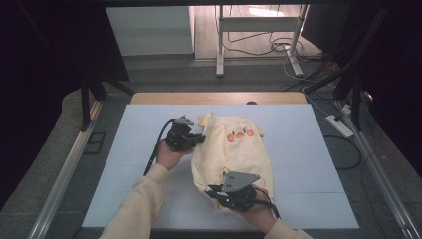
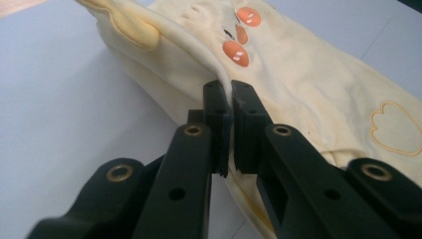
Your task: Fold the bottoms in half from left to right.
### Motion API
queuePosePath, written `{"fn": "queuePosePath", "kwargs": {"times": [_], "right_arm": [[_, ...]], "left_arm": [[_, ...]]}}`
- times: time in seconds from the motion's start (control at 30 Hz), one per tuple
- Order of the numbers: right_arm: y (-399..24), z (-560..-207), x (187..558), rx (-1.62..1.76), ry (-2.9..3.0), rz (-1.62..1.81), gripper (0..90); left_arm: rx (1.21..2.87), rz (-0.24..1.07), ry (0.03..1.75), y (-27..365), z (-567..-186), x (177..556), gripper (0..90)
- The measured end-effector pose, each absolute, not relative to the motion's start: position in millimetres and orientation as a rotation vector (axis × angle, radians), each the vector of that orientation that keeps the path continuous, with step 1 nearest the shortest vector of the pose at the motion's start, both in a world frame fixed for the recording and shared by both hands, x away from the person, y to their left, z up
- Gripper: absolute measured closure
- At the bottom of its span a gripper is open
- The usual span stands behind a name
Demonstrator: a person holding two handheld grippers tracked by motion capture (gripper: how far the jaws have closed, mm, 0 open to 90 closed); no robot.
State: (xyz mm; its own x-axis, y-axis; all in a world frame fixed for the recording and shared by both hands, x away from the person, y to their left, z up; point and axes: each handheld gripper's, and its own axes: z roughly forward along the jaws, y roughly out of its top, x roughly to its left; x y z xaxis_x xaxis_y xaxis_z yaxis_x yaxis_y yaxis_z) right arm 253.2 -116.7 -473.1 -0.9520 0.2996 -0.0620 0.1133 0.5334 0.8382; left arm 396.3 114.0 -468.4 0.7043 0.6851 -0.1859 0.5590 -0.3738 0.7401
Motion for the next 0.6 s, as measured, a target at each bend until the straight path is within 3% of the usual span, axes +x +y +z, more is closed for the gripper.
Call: {"fn": "queuePosePath", "kwargs": {"times": [0.6], "right_arm": [[-149, -470, 254, 0.449, 2.557, 1.395, 82.0]], "left_arm": [[2.046, 0.195, 0.932, 101, -465, 397, 85.5]]}}
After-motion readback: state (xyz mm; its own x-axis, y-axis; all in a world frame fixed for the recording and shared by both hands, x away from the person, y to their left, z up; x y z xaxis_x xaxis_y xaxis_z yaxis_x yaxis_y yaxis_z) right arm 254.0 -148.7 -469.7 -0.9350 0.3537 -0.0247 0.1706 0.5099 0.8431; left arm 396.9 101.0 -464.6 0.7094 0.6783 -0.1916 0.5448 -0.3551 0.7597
